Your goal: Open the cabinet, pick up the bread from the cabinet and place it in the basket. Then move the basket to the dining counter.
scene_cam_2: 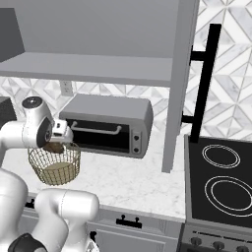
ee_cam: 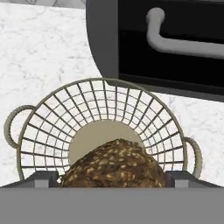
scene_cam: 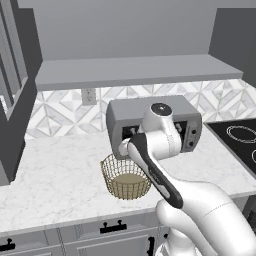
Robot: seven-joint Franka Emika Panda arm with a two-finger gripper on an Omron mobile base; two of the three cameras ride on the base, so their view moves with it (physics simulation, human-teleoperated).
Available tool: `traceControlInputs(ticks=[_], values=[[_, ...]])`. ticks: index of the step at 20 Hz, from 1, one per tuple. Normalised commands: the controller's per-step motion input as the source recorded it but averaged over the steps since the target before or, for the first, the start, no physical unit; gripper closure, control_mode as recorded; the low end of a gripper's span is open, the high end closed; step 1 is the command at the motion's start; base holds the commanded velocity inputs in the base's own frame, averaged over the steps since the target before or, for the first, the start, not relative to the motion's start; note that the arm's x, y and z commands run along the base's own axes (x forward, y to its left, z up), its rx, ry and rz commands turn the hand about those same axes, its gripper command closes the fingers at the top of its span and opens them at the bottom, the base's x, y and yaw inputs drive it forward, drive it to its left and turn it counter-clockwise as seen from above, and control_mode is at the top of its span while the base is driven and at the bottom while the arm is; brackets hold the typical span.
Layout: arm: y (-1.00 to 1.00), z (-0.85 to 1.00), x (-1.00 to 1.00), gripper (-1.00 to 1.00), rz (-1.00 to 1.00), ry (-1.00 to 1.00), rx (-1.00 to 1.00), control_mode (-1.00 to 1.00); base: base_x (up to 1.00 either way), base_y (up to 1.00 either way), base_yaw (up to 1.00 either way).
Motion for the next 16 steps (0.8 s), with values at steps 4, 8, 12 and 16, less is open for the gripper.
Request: traceControlInputs(ticks=[4,8,12,16], values=[[0.31,-0.49,0.26,1.00,-0.03,0.07,0.00,-1.00,0.00,0.00,0.00],[0.26,-0.44,0.26,1.00,-0.02,0.07,0.00,-1.00,0.00,0.00,0.00],[0.12,-0.45,0.33,1.00,-0.02,0.08,0.00,-1.00,0.00,0.00,0.00],[0.00,-0.30,0.41,1.00,0.00,0.05,0.02,-1.00,0.00,0.00,0.00]])
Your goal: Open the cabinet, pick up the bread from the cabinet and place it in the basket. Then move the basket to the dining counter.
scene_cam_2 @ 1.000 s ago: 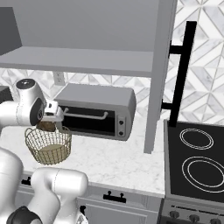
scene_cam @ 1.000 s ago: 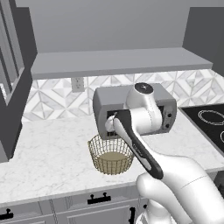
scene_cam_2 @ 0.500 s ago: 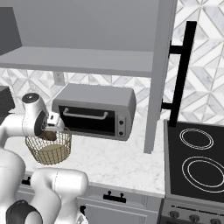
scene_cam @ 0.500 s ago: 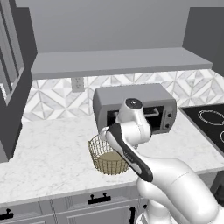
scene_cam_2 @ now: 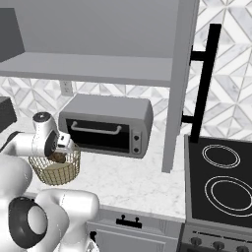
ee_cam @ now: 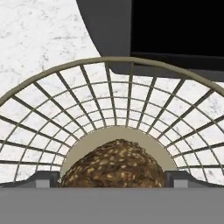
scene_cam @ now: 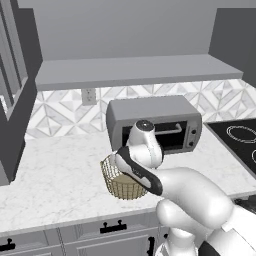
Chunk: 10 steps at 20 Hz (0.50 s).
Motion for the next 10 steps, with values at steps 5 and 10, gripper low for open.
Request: traceControlInputs(ticks=[5,10], values=[[0.05,-0.29,0.18,1.00,0.00,0.07,0.01,-1.00,0.00,0.00,0.00],[0.09,-0.24,0.10,1.00,0.00,0.04,0.01,-1.00,0.00,0.00,0.00]])
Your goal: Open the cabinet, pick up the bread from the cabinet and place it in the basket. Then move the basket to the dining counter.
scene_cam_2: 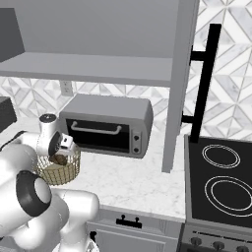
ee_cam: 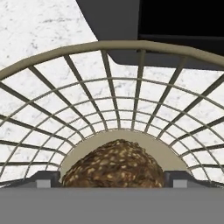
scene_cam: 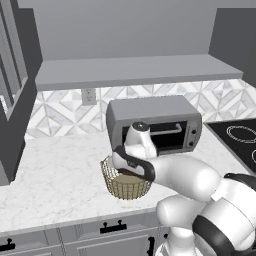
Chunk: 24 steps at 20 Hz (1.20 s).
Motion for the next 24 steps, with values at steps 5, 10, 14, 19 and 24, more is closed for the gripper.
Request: traceControlInputs(ticks=[5,10,14,19,24], values=[[0.03,-0.09,0.01,-1.00,0.00,0.00,0.00,-1.00,0.00,0.00,0.00],[0.00,-0.02,0.00,-1.00,0.00,0.00,0.00,-1.00,0.00,0.00,0.00],[0.00,0.02,0.00,-1.00,0.00,0.00,0.00,-1.00,0.00,0.00,0.00],[0.00,0.26,-0.13,-1.00,0.00,0.00,0.00,-1.00,0.00,0.00,0.00],[0.00,0.63,-0.48,-1.00,0.00,0.00,0.00,-1.00,0.00,0.00,0.00]])
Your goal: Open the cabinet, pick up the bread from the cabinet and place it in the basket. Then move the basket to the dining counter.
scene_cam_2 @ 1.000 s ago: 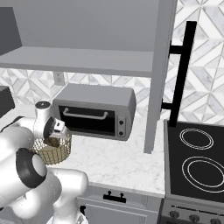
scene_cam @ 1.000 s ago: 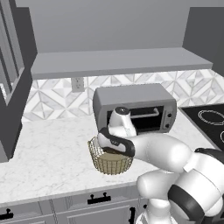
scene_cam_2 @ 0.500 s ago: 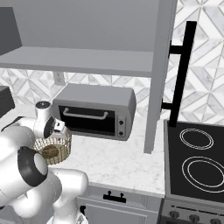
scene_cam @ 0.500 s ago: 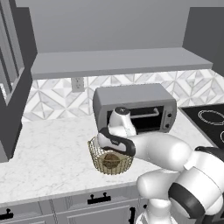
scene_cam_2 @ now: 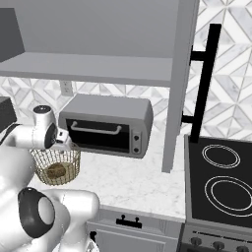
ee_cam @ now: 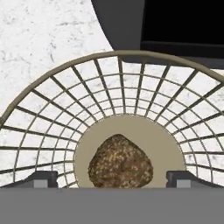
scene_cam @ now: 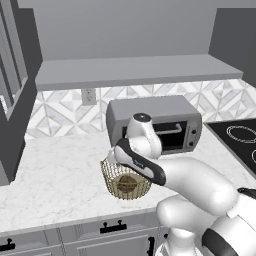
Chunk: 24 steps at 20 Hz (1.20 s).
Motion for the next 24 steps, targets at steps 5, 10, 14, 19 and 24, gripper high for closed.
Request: traceControlInputs(ticks=[5,10,14,19,24], values=[[0.00,0.54,-0.82,-1.00,0.00,0.00,0.00,-1.00,0.00,0.00,0.00],[0.00,0.43,-0.91,-1.00,0.00,0.00,0.00,-1.00,0.00,0.00,0.00],[0.00,0.33,-0.57,-1.00,0.00,0.04,0.00,-1.00,0.00,0.00,0.00],[0.09,0.01,-0.08,-1.00,0.01,0.04,-0.01,-1.00,0.00,0.00,0.00],[0.37,-0.01,0.35,-1.00,0.15,0.00,-0.12,-1.00,0.00,0.00,0.00]])
